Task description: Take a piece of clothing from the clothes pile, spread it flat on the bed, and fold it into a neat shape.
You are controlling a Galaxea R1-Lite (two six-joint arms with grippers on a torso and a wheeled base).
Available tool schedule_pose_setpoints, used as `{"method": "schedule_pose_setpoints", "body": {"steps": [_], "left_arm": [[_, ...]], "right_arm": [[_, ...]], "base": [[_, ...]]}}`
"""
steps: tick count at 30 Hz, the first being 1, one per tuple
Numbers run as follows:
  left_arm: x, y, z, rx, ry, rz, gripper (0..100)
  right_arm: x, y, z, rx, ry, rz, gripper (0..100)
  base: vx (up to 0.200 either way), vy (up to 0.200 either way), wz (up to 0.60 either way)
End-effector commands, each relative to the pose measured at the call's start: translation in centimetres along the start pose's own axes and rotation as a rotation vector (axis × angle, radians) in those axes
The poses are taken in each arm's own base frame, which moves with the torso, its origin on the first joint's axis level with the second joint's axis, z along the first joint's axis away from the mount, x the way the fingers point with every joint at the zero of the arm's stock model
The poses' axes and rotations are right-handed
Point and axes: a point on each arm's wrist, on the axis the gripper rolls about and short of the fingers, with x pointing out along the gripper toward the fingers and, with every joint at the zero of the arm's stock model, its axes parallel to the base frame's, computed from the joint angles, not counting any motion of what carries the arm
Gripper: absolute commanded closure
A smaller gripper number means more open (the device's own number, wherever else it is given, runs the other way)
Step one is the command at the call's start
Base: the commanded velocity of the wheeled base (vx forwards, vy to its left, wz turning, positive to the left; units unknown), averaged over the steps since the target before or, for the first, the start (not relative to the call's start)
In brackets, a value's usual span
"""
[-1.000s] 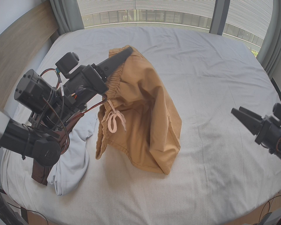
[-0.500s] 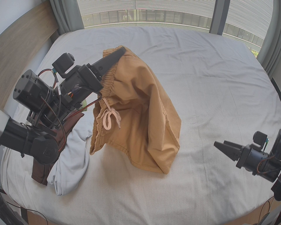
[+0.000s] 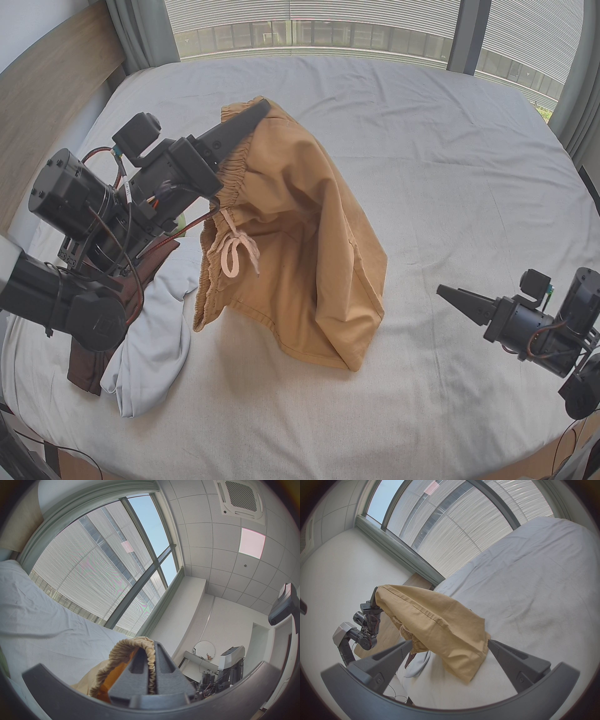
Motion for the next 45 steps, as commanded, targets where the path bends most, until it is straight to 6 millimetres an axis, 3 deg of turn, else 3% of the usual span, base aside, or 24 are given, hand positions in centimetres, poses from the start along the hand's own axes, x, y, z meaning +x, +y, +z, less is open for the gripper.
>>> {"method": "schedule_pose_setpoints", "body": {"steps": [1, 6, 12, 45], "left_arm": [[0.0, -0.1, 0.1, 0.002, -0.002, 0.001, 100], [0.0, 0.0, 0.1, 0.004, -0.004, 0.001, 100], [0.0, 0.0, 0.2, 0.005, -0.005, 0.002, 100], [0.0, 0.2, 0.7, 0.021, -0.019, 0.004, 100]], "right_arm": [[3.6, -1.0, -1.5, 0.008, 0.055, 0.021, 0], [4.3, -1.6, -2.2, 0.014, 0.069, 0.015, 0], [6.4, -3.7, -4.3, 0.037, 0.106, -0.016, 0], [11.5, -6.6, -9.1, 0.149, 0.198, -0.057, 0]], "base": [[0.0, 0.0, 0.0], [0.0, 0.0, 0.0], [0.0, 0.0, 0.0], [0.0, 0.0, 0.0]]}}
